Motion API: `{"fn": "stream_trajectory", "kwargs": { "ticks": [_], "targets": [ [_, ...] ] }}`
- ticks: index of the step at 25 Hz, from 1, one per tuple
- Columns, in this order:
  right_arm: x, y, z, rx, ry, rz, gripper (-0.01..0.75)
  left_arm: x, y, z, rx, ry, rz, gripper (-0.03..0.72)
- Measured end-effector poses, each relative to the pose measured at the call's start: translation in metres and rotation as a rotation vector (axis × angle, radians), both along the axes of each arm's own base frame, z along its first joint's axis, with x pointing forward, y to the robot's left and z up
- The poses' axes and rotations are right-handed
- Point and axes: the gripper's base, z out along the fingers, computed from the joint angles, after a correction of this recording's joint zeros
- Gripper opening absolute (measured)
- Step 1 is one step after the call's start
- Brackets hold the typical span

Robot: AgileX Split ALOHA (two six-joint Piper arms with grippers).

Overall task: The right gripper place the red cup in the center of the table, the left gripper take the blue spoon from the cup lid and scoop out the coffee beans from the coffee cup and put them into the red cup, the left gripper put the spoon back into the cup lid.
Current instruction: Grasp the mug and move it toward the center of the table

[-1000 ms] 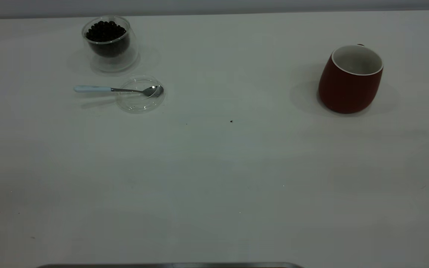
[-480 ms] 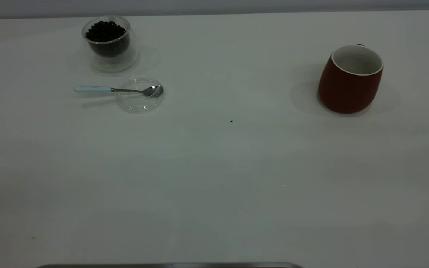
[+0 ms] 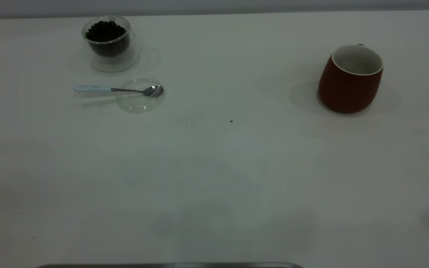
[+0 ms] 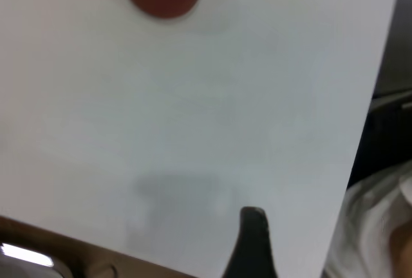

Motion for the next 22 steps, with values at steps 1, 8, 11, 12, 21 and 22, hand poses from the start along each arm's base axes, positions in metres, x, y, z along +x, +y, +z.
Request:
{"fn": "stream_trajectory", "kwargs": {
  "ticks": [1, 8, 11, 12, 21, 22],
  "targets": [
    [0.015, 0.000, -0.004, -0.021, 0.029, 0.032, 0.695, 0.000, 0.000, 0.000, 0.000, 0.000, 0.000, 0.588],
    [0.095, 0.001, -0.051, -0.158, 0.108, 0.299, 0.707, 0.000, 0.000, 0.000, 0.000, 0.000, 0.000, 0.588],
    [0.118, 0.003, -0.076, -0.205, 0.112, 0.419, 0.707, 0.000, 0.000, 0.000, 0.000, 0.000, 0.000, 0.588],
    [0.124, 0.004, -0.084, -0.211, 0.115, 0.450, 0.707, 0.000, 0.000, 0.000, 0.000, 0.000, 0.000, 0.588],
    [0.174, 0.011, -0.170, -0.189, 0.243, 0.570, 0.701, 0.000, 0.000, 0.000, 0.000, 0.000, 0.000, 0.588],
    [0.180, 0.015, -0.176, -0.191, 0.254, 0.586, 0.698, 0.000, 0.000, 0.000, 0.000, 0.000, 0.000, 0.588]
  ]
}}
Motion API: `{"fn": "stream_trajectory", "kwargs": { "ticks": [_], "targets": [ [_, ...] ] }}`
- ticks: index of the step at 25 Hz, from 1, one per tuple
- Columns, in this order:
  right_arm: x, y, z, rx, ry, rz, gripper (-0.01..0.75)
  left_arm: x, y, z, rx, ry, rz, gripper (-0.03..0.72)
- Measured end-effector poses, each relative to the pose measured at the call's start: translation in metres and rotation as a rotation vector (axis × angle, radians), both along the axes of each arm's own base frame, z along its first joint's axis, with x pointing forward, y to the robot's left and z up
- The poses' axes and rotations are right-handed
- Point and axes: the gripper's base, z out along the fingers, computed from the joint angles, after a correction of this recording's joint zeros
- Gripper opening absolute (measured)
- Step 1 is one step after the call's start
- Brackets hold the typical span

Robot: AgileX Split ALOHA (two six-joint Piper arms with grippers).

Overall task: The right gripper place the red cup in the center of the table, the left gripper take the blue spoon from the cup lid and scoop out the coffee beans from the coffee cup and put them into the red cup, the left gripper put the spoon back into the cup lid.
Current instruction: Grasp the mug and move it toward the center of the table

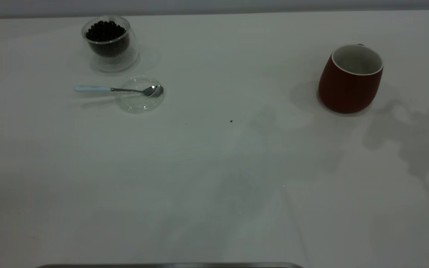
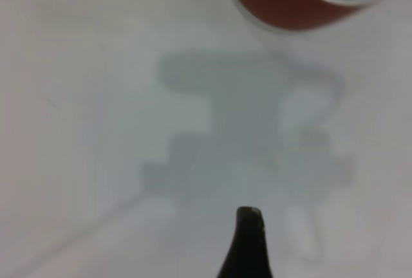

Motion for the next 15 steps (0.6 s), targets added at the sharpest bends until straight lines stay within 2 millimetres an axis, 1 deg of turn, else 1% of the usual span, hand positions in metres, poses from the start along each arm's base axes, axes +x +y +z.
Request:
{"fn": "stream_trajectory", "kwargs": {
  "ticks": [3, 7, 11, 15],
  "targets": [
    [0.018, 0.010, -0.016, -0.021, 0.019, 0.049, 0.692, 0.000, 0.000, 0.000, 0.000, 0.000, 0.000, 0.588],
    [0.042, 0.012, -0.039, -0.031, 0.039, 0.056, 0.681, 0.000, 0.000, 0.000, 0.000, 0.000, 0.000, 0.588],
    [0.058, 0.012, -0.060, -0.036, 0.059, 0.061, 0.674, 0.000, 0.000, 0.000, 0.001, 0.000, 0.001, 0.588],
    [0.072, 0.013, -0.074, -0.039, 0.061, 0.064, 0.664, 0.000, 0.000, 0.000, 0.000, 0.000, 0.000, 0.588]
  ]
}}
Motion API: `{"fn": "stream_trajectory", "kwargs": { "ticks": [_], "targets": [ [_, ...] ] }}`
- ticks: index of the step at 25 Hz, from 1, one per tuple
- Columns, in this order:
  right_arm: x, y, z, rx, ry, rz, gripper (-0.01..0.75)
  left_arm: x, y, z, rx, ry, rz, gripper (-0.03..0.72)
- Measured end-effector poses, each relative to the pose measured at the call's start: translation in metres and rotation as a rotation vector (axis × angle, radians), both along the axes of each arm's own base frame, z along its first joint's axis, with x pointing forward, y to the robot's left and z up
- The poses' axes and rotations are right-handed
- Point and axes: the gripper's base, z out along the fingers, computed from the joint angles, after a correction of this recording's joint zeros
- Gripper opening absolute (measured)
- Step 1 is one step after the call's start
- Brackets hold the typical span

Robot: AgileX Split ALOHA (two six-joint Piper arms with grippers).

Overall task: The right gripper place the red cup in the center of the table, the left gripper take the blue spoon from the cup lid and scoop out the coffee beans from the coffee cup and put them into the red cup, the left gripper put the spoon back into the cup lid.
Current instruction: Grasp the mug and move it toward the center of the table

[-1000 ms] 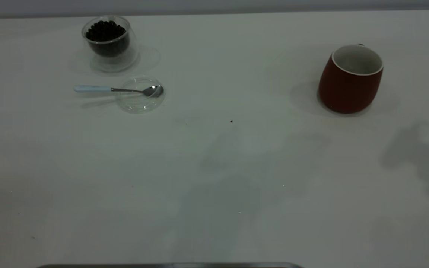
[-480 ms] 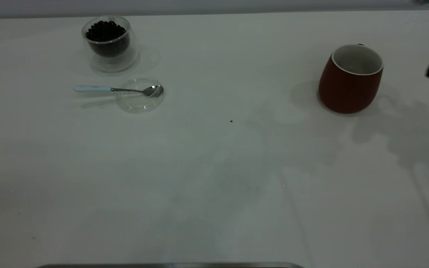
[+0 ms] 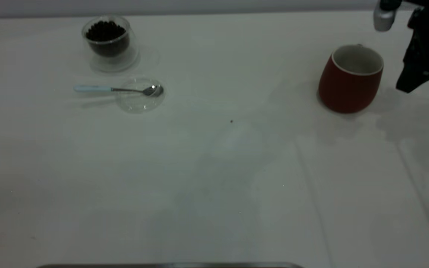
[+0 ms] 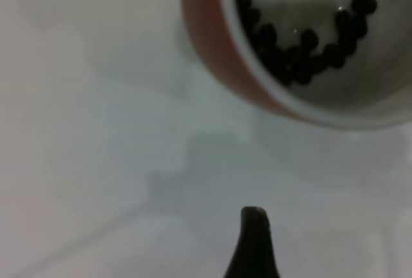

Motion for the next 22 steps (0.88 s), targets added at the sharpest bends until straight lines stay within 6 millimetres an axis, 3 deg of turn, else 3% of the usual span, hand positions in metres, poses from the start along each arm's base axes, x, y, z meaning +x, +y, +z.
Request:
{"fn": "stream_trajectory", "kwargs": {
  "ticks": [9, 22],
  "targets": [
    [0.018, 0.011, -0.008, 0.006, 0.004, 0.022, 0.649, 0.000, 0.000, 0.000, 0.000, 0.000, 0.000, 0.588],
    [0.009, 0.091, -0.008, 0.072, -0.010, 0.132, 0.630, 0.000, 0.000, 0.000, 0.000, 0.000, 0.000, 0.588]
  ]
}}
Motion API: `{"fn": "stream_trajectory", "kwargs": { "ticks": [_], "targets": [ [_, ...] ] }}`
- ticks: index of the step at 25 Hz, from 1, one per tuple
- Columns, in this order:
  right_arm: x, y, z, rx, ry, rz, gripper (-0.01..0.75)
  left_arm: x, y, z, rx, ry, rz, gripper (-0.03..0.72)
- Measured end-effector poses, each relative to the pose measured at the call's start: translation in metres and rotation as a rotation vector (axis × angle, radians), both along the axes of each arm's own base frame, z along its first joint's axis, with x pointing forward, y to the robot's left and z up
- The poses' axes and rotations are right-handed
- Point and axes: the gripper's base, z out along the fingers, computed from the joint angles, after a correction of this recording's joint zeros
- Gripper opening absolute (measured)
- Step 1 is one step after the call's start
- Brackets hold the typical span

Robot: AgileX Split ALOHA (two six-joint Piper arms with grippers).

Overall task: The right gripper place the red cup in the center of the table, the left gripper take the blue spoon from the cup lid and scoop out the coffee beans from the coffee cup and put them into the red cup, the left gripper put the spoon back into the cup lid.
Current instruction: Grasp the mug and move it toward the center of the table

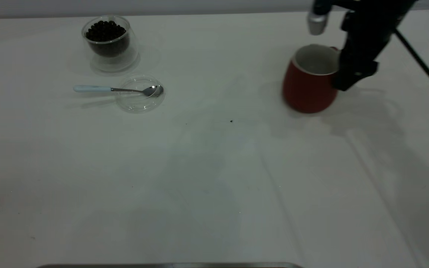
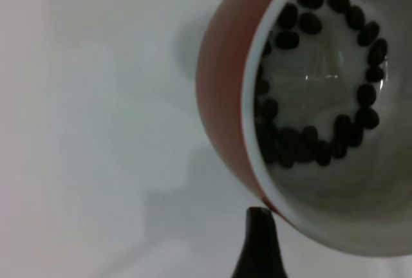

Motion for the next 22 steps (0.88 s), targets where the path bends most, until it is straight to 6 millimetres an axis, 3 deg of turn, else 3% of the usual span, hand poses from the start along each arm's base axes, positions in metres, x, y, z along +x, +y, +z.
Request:
{"fn": "stream_trajectory", "kwargs": {
  "ticks": [7, 12, 19, 22],
  "targets": [
    [-0.009, 0.050, 0.001, 0.127, -0.022, -0.049, 0.627, 0.000, 0.000, 0.000, 0.000, 0.000, 0.000, 0.588],
    [-0.012, 0.074, 0.005, 0.236, -0.046, -0.139, 0.623, 0.000, 0.000, 0.000, 0.000, 0.000, 0.000, 0.588],
    [-0.015, 0.087, 0.009, 0.335, -0.019, -0.237, 0.621, 0.000, 0.000, 0.000, 0.000, 0.000, 0.000, 0.588],
    [-0.017, 0.085, 0.020, 0.357, 0.014, -0.235, 0.617, 0.000, 0.000, 0.000, 0.000, 0.000, 0.000, 0.588]
  ]
}}
